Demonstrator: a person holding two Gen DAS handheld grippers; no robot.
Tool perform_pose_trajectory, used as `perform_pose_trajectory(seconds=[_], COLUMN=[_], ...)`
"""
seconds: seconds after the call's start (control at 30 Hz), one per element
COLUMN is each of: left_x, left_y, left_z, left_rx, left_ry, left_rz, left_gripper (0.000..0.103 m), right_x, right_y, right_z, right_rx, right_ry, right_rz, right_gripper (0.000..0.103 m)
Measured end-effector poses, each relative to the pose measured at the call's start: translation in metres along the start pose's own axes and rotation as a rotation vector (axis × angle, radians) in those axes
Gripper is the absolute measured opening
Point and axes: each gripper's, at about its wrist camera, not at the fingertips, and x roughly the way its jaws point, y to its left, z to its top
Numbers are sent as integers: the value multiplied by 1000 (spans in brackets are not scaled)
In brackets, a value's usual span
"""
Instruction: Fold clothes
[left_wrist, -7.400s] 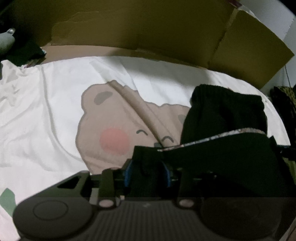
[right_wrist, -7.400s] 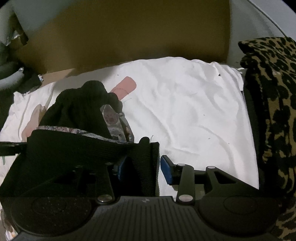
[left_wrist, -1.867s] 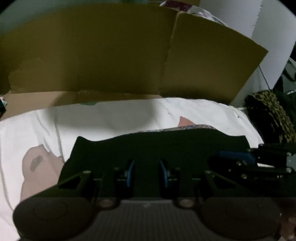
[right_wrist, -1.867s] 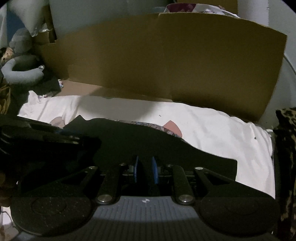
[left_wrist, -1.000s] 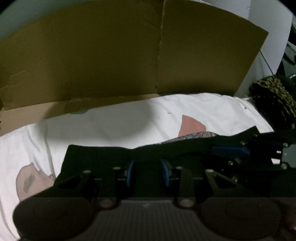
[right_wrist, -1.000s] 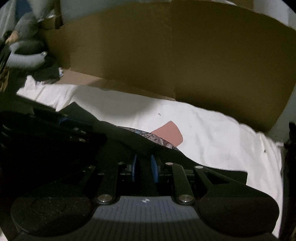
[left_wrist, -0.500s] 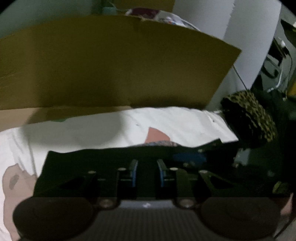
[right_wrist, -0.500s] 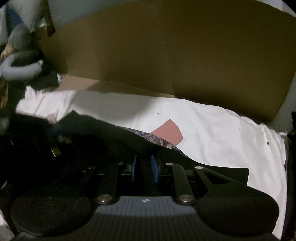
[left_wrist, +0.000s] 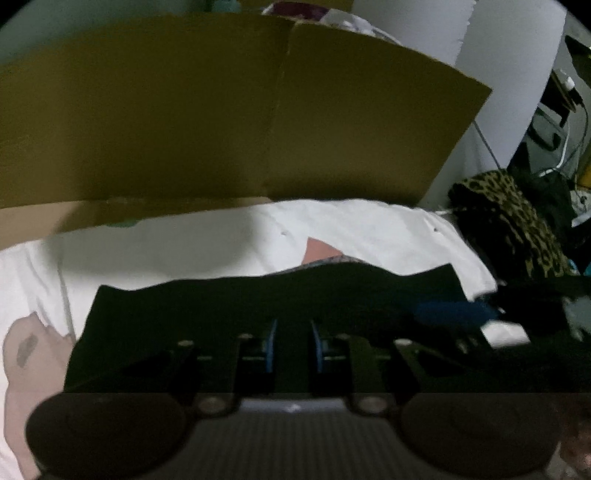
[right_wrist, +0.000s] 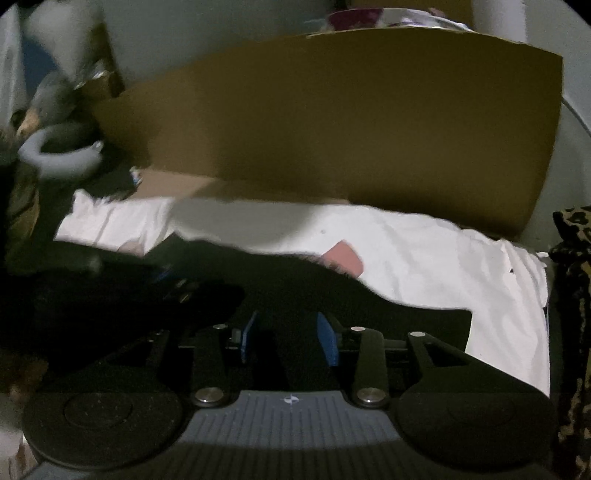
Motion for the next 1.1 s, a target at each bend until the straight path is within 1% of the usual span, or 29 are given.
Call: perform_pose_trajectory(seconds=[0.1, 0.23, 0.33, 0.5, 0.67, 0.83, 1.0, 1.1], left_x=[6, 10, 12, 13, 13, 14, 15, 16], left_y=[0, 4, 1, -1, 3, 5, 5, 5], left_z=[0, 0, -1, -1, -2, -2, 0, 1], left_rx=[17, 4, 27, 46, 33, 27, 34, 36], left_ry=[14, 29, 36, 47, 45, 46, 52, 58], left_rz=[3, -2, 7, 14, 7, -3, -2, -1], left_gripper=[22, 20, 20, 19, 16, 16, 16, 16], right_x=[-7, -15, -19, -28, -38, -48, -65, -68], right_y=[8, 17, 21, 17, 12, 6, -2, -2], right_z=[-9, -21, -33, -48, -63, -77, -89, -95], right_rx=[-16, -33, -50, -48, -41, -34, 11, -1], right_ry=[6, 13, 24, 47, 68, 88, 89, 95], right_rz=[0, -3, -3, -32, -62, -92, -121, -134], right_gripper=[43, 43, 43, 42, 42, 42, 43, 43])
